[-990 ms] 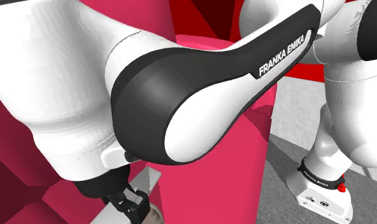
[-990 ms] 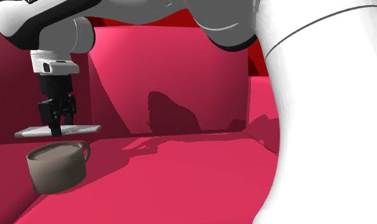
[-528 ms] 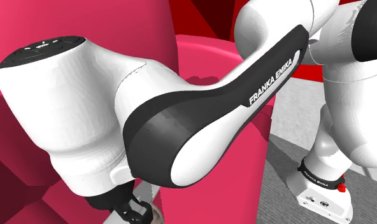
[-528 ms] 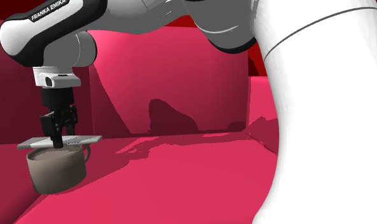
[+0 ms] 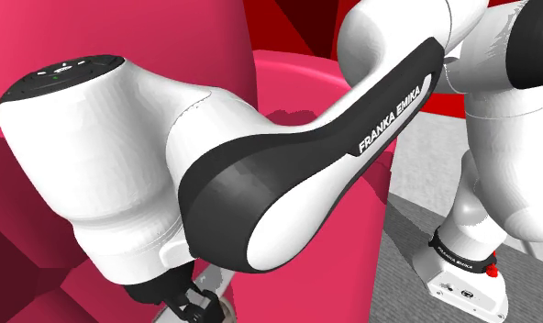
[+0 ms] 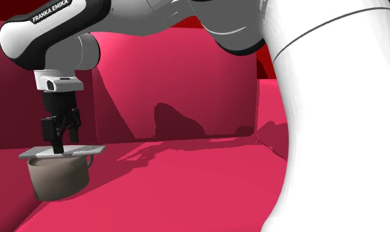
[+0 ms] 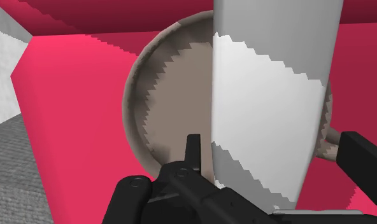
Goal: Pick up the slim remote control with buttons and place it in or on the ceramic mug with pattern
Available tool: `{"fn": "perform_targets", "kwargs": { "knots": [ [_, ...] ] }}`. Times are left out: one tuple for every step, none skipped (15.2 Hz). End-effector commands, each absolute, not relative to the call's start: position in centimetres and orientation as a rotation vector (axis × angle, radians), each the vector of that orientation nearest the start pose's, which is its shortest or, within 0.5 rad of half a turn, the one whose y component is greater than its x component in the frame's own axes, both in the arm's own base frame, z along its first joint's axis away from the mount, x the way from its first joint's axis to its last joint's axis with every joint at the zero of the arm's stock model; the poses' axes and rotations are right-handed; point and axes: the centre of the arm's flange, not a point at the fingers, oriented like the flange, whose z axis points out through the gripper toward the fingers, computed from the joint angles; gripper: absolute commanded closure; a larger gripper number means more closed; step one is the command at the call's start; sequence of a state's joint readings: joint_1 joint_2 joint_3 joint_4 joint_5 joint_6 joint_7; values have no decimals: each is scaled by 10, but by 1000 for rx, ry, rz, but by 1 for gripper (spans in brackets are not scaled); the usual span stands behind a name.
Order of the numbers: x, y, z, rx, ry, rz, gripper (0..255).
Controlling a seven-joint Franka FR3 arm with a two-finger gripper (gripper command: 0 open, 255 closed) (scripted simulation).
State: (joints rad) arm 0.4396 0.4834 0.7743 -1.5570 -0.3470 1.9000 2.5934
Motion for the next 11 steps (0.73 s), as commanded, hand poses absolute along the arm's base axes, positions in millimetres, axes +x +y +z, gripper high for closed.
{"fn": "perform_targets", "kwargs": {
  "knots": [
    [324, 584, 429, -2475, 1931, 6, 0],
    [324, 584, 429, -2475, 1931, 6, 0],
    [324, 584, 429, -2475, 1931, 6, 0],
    [324, 584, 429, -2475, 1931, 6, 0],
    [324, 584, 442, -2475, 1931, 6, 0],
    [324, 584, 456, -2475, 1931, 6, 0],
    [324, 584, 469, -2475, 1931, 6, 0],
    [324, 584, 479, -2475, 1931, 6, 0],
    [324, 584, 479, -2475, 1931, 6, 0],
    [324, 584, 479, -2475, 1931, 6, 0],
    [324, 584, 479, -2475, 1931, 6, 0]
  ]
}}
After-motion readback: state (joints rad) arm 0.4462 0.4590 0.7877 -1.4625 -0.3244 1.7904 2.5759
